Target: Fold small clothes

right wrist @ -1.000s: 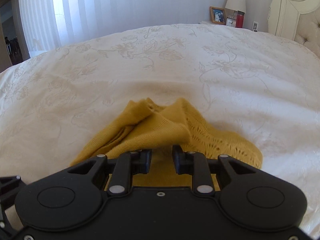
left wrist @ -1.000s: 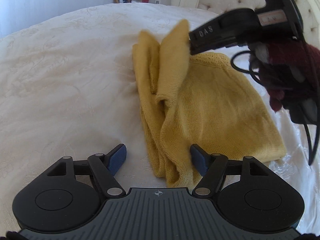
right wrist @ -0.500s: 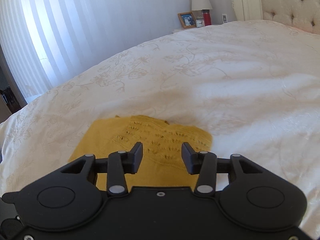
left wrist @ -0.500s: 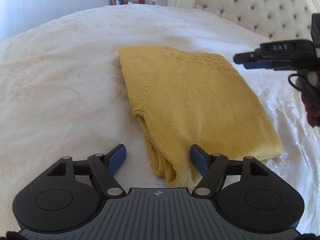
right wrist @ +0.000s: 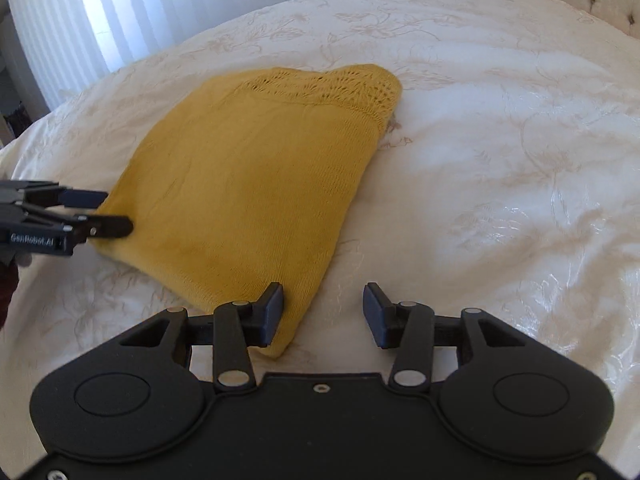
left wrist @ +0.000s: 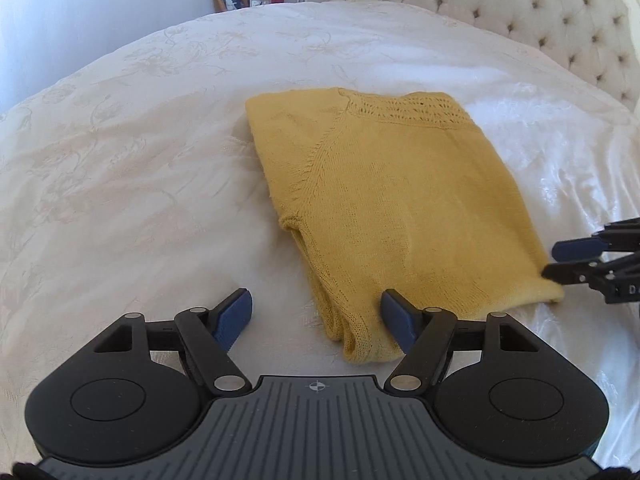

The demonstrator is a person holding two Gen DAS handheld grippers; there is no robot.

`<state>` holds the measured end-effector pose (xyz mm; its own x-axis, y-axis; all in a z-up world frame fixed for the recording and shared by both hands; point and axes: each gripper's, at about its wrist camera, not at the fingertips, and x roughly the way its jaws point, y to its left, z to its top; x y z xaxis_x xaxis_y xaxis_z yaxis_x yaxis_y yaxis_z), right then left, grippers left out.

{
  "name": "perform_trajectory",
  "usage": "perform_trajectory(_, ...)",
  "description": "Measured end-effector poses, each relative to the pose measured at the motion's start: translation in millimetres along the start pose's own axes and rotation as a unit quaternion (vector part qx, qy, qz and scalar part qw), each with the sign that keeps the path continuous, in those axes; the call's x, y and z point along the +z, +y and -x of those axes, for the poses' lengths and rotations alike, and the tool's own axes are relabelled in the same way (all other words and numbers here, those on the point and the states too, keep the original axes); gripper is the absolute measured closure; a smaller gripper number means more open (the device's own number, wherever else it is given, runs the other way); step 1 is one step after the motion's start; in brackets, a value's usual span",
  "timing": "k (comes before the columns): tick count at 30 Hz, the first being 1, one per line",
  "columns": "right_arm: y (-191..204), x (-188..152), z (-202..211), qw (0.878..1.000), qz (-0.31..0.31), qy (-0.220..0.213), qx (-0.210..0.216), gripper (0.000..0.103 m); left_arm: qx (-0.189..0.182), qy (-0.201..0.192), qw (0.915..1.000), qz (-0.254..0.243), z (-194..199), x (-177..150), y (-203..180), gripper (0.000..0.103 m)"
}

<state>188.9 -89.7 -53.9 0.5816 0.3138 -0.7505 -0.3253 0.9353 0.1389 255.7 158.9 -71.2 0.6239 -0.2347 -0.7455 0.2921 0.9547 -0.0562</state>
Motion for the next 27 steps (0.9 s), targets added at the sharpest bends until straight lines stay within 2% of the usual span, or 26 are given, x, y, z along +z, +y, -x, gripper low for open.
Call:
perform_trajectory(2,-4,3,7,1.000,-0.001,0.001,0.001,0.049,-0.015,0.001,0.9994,0.031,2,3,9,0.033)
perform_trajectory(4,-11,7,17,0.999,-0.012,-0.029,0.010,0.048,-0.047,-0.013,0.9959,0.077,7,5,18,0.033)
perform_trajectory(7,-30,17,25,0.995,-0.061,-0.076,0.036,0.038,-0.078,-0.025,0.9887,0.126,5,7,22,0.023)
perform_trajectory(9,-42,26,21,0.989,-0.101,-0.088,0.059,0.034,-0.095,-0.009,0.9855,0.140,-5,8,21,0.022)
perform_trajectory(11,-53,37,11,0.983,-0.139,-0.093,0.080,0.034,-0.111,0.003,0.9829,0.148,-16,7,19,0.022)
perform_trajectory(16,-71,49,-21,0.968,-0.200,-0.087,0.126,0.034,-0.148,0.005,0.9774,0.151,-34,13,10,0.021)
perform_trajectory(23,-72,59,-68,0.961,-0.217,-0.066,0.156,0.032,-0.192,0.013,0.9681,0.160,-61,29,7,0.021)
perform_trajectory(27,-73,66,-82,0.950,-0.241,-0.079,0.183,0.032,-0.202,0.016,0.9671,0.153,-71,34,1,0.021)
